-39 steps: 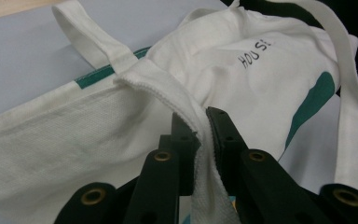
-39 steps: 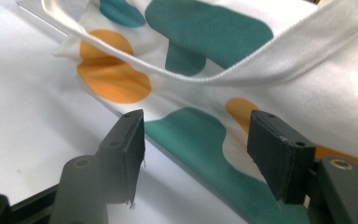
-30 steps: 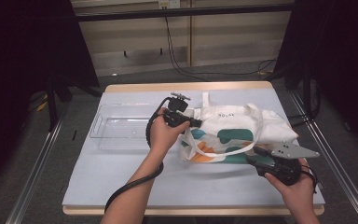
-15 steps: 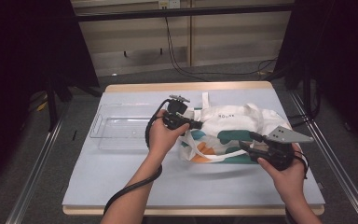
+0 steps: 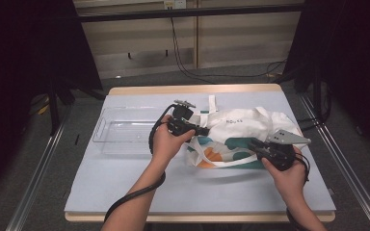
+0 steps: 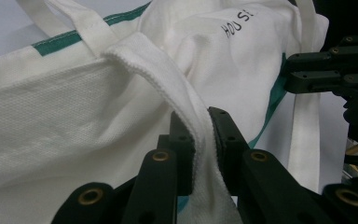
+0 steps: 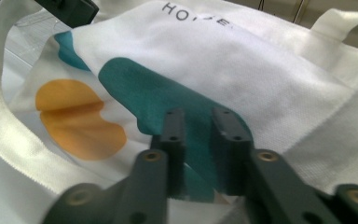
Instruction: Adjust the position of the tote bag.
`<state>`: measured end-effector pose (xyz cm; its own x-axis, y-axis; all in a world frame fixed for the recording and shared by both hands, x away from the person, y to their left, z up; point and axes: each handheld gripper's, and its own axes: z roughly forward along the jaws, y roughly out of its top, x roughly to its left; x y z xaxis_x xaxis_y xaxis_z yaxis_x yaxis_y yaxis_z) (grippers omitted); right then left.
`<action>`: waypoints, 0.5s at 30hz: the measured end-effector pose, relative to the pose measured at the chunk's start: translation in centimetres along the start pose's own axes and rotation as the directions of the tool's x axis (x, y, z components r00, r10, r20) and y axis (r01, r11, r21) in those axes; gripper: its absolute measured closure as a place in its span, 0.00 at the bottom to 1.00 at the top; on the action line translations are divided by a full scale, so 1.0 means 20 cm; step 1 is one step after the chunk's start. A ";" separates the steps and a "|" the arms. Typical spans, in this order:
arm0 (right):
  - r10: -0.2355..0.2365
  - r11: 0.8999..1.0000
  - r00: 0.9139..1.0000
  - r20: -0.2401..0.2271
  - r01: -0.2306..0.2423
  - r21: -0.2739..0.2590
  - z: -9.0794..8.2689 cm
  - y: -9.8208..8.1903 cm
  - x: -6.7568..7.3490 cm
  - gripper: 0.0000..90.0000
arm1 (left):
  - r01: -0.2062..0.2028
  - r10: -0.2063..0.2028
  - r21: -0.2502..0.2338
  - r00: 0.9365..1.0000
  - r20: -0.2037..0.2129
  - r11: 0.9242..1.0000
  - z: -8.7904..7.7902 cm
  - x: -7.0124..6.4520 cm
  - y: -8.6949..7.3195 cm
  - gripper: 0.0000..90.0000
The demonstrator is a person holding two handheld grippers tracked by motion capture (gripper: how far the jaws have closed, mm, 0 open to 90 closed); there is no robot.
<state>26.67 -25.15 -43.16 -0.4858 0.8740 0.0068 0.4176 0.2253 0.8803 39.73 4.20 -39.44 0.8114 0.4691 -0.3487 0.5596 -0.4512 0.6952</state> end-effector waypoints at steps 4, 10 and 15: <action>0.016 1.000 1.000 -0.001 -0.016 -0.007 0.02 -0.05 -0.02 1.00 | 0.002 -0.002 -0.008 1.000 -0.005 1.000 0.01 0.00 0.01 0.84; 0.004 1.000 1.000 0.001 -0.004 -0.004 0.03 -0.04 -0.02 1.00 | -0.003 0.002 -0.036 1.000 -0.025 0.999 -0.01 0.01 0.05 0.71; -0.002 1.000 1.000 -0.002 0.002 0.004 0.03 -0.04 -0.01 1.00 | -0.009 0.007 -0.040 0.998 -0.056 0.999 -0.04 0.01 0.12 0.62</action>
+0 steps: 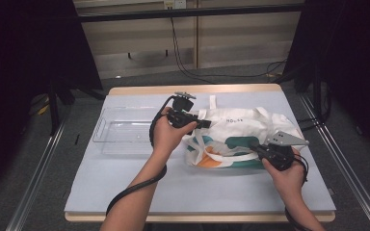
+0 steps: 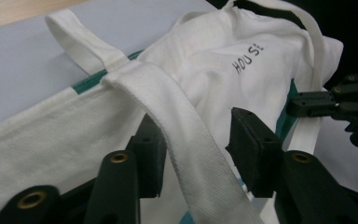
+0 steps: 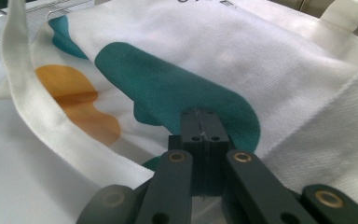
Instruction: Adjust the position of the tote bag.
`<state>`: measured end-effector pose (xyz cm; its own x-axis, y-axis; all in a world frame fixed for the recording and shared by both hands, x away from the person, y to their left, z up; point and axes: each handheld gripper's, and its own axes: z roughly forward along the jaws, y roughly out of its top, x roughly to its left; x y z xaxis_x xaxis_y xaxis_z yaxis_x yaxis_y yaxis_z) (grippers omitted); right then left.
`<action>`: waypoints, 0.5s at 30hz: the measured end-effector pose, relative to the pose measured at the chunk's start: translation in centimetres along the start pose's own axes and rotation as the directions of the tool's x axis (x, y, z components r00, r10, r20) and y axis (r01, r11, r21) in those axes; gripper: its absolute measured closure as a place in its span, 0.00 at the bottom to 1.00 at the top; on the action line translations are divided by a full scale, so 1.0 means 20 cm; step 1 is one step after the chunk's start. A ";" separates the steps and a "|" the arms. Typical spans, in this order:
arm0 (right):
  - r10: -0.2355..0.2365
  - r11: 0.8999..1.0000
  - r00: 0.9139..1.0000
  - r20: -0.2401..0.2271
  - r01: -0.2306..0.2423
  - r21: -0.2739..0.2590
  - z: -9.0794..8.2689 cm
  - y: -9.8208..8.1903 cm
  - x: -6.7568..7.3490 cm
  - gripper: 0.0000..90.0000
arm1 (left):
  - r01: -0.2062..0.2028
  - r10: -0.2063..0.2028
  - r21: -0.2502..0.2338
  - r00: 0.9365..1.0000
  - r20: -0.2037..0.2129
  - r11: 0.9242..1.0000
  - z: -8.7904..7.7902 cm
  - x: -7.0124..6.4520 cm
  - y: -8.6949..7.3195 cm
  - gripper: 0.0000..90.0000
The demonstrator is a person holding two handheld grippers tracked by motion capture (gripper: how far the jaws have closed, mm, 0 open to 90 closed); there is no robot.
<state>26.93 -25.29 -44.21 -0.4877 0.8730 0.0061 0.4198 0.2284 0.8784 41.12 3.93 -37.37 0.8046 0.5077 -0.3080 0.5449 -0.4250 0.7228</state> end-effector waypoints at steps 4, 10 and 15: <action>-0.001 1.000 1.000 0.001 0.001 0.002 0.00 0.00 0.00 1.00 | 0.028 -0.027 0.012 0.999 -0.017 1.000 -0.02 0.02 0.03 0.53; 0.000 1.000 1.000 0.002 0.000 0.004 0.00 0.00 0.00 1.00 | 0.021 -0.022 -0.025 0.999 -0.042 0.999 -0.07 0.03 0.04 0.44; -0.012 1.000 1.000 -0.003 0.012 0.007 0.00 0.00 0.01 1.00 | 0.011 -0.017 -0.065 0.996 -0.084 0.998 -0.12 0.04 0.09 0.36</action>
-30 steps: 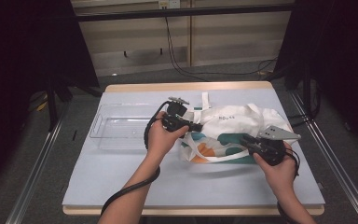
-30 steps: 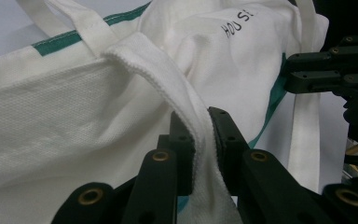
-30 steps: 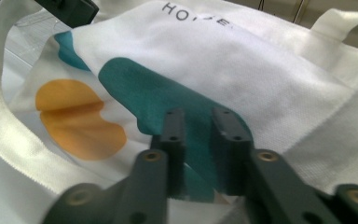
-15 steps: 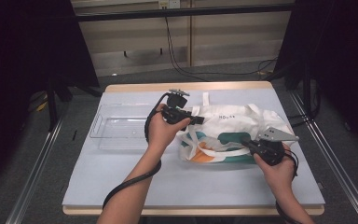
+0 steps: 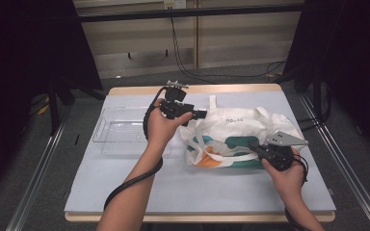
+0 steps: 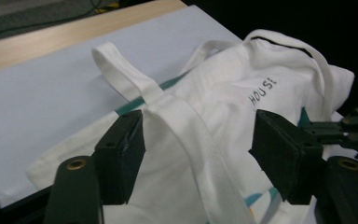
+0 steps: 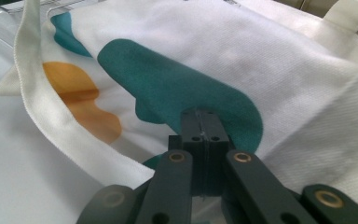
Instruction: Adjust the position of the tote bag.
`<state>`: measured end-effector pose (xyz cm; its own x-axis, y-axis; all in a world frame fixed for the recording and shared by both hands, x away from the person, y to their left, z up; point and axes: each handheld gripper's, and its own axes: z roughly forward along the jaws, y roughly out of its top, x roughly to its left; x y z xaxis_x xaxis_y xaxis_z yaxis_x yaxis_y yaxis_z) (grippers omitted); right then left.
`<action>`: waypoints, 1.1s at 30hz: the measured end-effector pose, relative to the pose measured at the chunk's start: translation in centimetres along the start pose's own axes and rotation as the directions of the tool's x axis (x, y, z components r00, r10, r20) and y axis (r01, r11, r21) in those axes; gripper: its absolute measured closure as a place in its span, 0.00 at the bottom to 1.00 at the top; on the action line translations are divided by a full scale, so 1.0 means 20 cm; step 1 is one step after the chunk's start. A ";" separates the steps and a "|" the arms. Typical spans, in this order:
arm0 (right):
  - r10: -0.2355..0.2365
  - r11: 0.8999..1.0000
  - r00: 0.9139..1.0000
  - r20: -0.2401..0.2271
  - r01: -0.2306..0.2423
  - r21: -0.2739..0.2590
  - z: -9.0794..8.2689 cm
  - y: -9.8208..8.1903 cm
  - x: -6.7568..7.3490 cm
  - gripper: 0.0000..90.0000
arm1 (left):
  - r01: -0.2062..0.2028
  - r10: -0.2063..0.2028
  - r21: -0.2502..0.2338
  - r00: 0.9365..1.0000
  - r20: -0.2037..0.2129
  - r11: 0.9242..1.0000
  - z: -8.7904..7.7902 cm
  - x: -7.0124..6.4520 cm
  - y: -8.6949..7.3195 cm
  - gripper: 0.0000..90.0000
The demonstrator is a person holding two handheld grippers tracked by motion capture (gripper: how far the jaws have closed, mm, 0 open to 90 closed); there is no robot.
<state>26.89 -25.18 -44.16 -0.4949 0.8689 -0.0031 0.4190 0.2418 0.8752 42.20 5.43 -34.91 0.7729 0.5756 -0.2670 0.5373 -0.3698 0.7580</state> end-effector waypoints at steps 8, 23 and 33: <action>0.004 1.000 1.000 0.003 -0.004 -0.001 0.00 0.00 0.00 1.00 | -0.030 0.030 0.009 0.999 0.010 0.999 0.13 0.02 0.11 0.31; 0.008 1.000 1.000 -0.004 -0.008 0.003 0.00 0.01 -0.01 1.00 | -0.012 0.010 0.074 0.999 0.031 0.997 0.38 0.04 0.19 0.29; 0.005 1.000 1.000 -0.005 -0.005 0.008 0.00 0.02 -0.01 1.00 | -0.002 -0.001 0.110 1.000 0.026 0.994 0.45 0.06 0.18 0.31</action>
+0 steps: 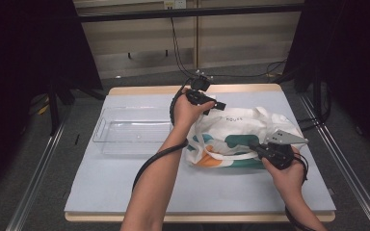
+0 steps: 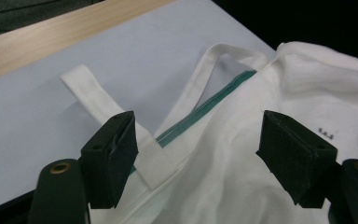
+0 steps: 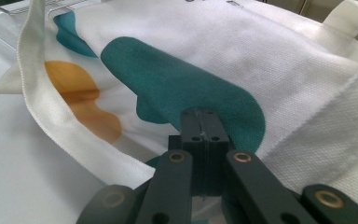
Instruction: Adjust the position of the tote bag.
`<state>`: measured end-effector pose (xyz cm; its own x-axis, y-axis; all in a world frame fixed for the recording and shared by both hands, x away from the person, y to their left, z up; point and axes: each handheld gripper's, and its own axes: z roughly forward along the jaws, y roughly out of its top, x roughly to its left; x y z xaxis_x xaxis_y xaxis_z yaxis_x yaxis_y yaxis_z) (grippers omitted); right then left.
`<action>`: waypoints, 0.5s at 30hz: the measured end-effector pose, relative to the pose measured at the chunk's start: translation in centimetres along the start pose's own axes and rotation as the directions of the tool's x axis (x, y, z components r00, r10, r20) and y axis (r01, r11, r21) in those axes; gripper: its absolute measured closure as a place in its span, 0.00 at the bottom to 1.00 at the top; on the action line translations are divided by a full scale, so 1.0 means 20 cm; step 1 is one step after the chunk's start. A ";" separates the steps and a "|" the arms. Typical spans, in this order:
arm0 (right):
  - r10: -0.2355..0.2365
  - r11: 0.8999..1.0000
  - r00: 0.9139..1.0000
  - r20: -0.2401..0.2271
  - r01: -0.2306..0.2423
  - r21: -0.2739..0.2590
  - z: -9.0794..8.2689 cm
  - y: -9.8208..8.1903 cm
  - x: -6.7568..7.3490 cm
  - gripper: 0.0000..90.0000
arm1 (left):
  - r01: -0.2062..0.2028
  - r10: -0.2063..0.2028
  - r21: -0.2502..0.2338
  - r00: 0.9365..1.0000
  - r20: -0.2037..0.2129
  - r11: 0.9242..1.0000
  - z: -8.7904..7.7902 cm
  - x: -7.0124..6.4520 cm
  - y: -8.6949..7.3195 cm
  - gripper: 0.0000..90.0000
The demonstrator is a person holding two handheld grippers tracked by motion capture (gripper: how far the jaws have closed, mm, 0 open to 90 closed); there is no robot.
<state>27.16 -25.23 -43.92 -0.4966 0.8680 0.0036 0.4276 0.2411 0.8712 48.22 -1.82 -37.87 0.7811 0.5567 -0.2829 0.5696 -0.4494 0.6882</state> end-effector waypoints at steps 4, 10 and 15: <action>0.004 1.000 1.000 -0.001 -0.004 -0.007 0.00 -0.01 0.00 1.00 | 0.021 -0.021 0.012 1.000 0.006 1.000 0.02 0.01 -0.01 0.31; 0.006 1.000 1.000 0.002 -0.006 -0.004 0.00 0.00 0.00 1.00 | 0.030 -0.033 0.052 0.998 0.054 0.998 0.05 0.00 -0.02 0.39; 0.007 1.000 1.000 0.003 -0.007 0.001 0.00 0.00 0.00 1.00 | 0.021 -0.027 0.092 0.998 0.061 0.996 0.04 -0.02 -0.02 0.54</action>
<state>27.16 -25.19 -44.02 -0.4917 0.8707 0.0080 0.4315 0.2357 0.8708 47.93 -2.42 -38.70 0.7798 0.5248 -0.3413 0.6069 -0.5003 0.6175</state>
